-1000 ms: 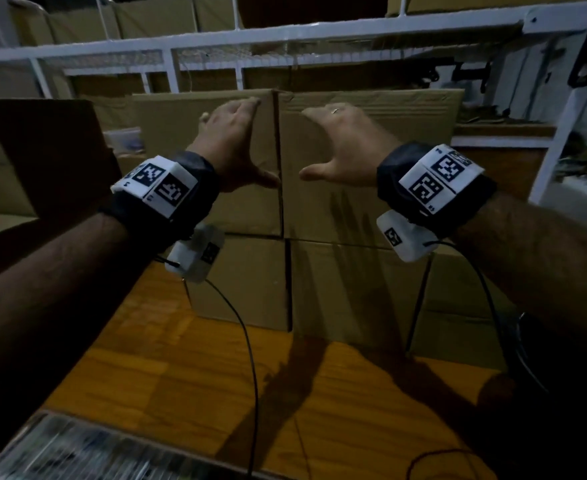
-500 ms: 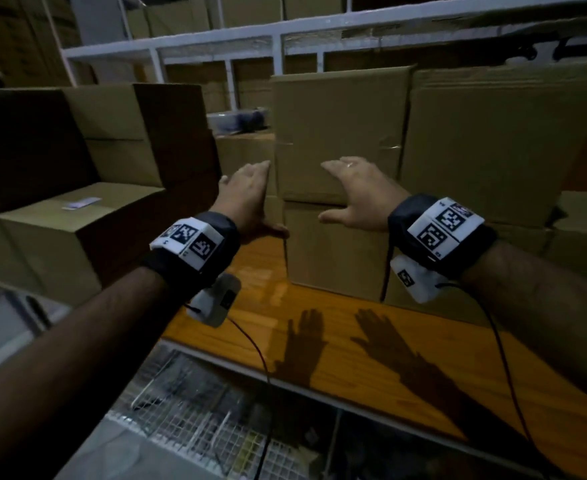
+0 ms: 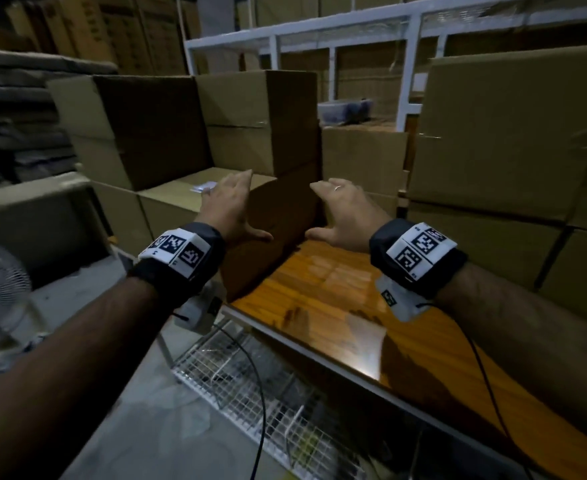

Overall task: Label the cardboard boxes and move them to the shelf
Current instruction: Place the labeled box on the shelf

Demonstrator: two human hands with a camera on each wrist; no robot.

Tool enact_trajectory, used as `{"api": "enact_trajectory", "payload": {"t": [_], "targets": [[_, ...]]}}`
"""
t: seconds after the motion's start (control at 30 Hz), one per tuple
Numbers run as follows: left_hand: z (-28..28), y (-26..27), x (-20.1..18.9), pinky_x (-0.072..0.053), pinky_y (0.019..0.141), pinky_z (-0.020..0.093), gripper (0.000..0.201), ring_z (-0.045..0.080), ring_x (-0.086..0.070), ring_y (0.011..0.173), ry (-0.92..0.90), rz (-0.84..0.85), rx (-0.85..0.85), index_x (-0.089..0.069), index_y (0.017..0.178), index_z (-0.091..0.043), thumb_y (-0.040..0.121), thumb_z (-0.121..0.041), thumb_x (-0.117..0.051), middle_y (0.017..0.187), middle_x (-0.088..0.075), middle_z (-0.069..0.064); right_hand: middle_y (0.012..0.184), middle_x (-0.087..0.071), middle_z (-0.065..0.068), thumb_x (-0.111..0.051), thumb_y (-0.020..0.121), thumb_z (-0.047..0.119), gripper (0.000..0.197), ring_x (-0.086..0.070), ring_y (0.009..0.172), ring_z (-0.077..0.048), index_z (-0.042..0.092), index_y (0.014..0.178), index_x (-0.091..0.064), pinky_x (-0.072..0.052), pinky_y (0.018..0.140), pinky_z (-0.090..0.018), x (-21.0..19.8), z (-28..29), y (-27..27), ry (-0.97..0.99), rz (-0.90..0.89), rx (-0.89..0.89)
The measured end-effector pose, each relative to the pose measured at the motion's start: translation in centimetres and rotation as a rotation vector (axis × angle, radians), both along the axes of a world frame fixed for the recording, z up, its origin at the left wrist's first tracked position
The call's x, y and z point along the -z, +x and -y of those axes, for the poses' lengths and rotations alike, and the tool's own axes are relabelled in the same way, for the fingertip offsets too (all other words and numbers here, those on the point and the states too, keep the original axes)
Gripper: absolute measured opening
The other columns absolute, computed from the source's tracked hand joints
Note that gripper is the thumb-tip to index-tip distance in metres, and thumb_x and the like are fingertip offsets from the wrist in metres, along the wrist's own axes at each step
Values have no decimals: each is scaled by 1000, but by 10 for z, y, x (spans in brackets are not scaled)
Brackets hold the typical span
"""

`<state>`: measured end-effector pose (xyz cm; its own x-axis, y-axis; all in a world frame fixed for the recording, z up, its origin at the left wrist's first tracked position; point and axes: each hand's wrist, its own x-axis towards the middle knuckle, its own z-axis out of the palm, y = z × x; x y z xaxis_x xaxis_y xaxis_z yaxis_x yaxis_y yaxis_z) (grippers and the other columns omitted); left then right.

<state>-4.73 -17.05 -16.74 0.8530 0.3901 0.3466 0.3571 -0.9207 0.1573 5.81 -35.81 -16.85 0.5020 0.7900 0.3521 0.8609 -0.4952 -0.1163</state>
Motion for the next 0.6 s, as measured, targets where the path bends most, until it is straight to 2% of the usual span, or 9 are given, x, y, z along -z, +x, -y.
{"api": "enact_trajectory", "payload": {"t": [0.23, 0.33, 0.4, 0.5, 0.6], "targets": [[-122, 17, 17, -20, 115, 52, 122, 27, -20, 143, 69, -67, -137, -10, 152, -14, 61, -50, -84, 157, -21, 8, 148, -40, -8, -65, 86, 47, 76, -29, 138, -25, 10, 144, -35, -26, 114, -40, 9, -110, 17, 1, -6, -115], [-174, 26, 22, -19, 116, 44, 125, 26, -19, 144, 57, -132, -200, -10, 152, -12, 60, -50, -85, 157, -19, 8, 148, -39, -8, -63, 86, 49, 75, -30, 138, -24, 11, 145, -35, -26, 114, -40, 15, -154, 20, -21, -32, -134], [-205, 31, 26, -22, 116, 41, 127, 26, -22, 142, 53, -137, -225, -13, 152, -11, 55, -49, -87, 156, -24, 7, 147, -40, -8, -63, 86, 51, 74, -30, 138, -25, 12, 143, -37, -27, 113, -40, 24, -182, 22, -37, -43, -144], [-239, 35, 40, -24, 114, 47, 125, 26, -26, 140, 30, -168, -262, -16, 151, -16, 54, -47, -89, 153, -28, 5, 142, -44, -8, -62, 84, 55, 70, -33, 135, -25, 14, 137, -42, -30, 111, -40, 45, -219, 23, -4, -64, -134], [-261, 35, 54, -20, 113, 55, 122, 26, -22, 142, 21, -254, -321, -12, 151, -15, 60, -49, -85, 156, -21, 5, 144, -41, -9, -62, 81, 59, 74, -29, 138, -27, 14, 136, -41, -29, 112, -44, 63, -244, 22, -3, -54, -84]]}}
